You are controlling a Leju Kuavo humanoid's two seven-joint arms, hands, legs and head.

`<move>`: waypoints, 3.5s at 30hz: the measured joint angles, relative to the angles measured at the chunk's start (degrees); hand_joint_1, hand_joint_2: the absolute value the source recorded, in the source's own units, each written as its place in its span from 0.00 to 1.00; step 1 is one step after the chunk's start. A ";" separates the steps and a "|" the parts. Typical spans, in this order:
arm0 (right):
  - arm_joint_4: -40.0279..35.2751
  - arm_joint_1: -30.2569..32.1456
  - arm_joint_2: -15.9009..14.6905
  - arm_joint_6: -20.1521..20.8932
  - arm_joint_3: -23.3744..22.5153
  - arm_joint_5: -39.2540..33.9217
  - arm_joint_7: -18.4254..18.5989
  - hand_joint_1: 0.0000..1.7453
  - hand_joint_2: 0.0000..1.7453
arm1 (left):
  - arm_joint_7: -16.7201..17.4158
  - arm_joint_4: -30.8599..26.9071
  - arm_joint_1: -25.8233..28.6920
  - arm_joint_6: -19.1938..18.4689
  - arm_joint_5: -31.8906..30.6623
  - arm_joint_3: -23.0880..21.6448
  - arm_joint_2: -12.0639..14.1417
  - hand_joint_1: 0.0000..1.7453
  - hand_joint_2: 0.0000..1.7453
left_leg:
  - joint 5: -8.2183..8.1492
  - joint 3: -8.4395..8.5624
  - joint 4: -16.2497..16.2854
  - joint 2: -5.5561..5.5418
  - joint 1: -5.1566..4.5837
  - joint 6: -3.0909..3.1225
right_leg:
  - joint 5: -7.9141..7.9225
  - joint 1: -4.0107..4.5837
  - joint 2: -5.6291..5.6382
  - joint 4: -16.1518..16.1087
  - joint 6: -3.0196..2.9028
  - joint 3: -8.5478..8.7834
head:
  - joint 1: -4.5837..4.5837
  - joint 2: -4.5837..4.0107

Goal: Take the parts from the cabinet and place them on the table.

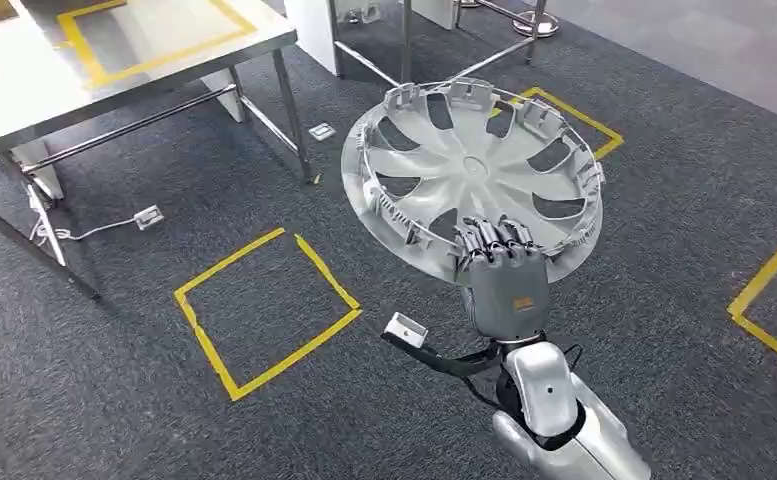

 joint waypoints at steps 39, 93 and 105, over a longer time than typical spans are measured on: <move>9.51 -8.73 2.93 -3.19 -4.22 -5.44 -10.53 1.00 1.00 | -0.94 -0.13 -0.61 -3.58 3.96 3.30 -0.54 0.00 1.00 | 4.36 5.89 -12.87 -6.03 -0.01 3.60 | 0.94 0.30 6.40 -1.00 2.35 -0.83 | 0.72 0.00; -0.13 1.15 2.97 -0.18 -9.70 -0.85 -8.92 1.00 1.00 | -0.09 -0.11 -0.56 -4.26 2.36 3.58 -0.66 0.00 1.00 | 0.11 -0.69 1.13 -0.55 0.45 0.03 | -0.20 -0.82 2.94 0.34 0.98 0.13 | 0.37 0.00; -2.84 2.12 2.97 0.50 -10.10 -0.81 -9.18 1.00 1.00 | 0.17 -0.09 -0.83 -4.52 2.34 3.58 -0.79 0.00 1.00 | 2.47 5.11 -9.90 -0.52 -0.04 4.13 | -8.68 -0.49 3.71 17.62 3.72 -8.23 | 0.92 0.00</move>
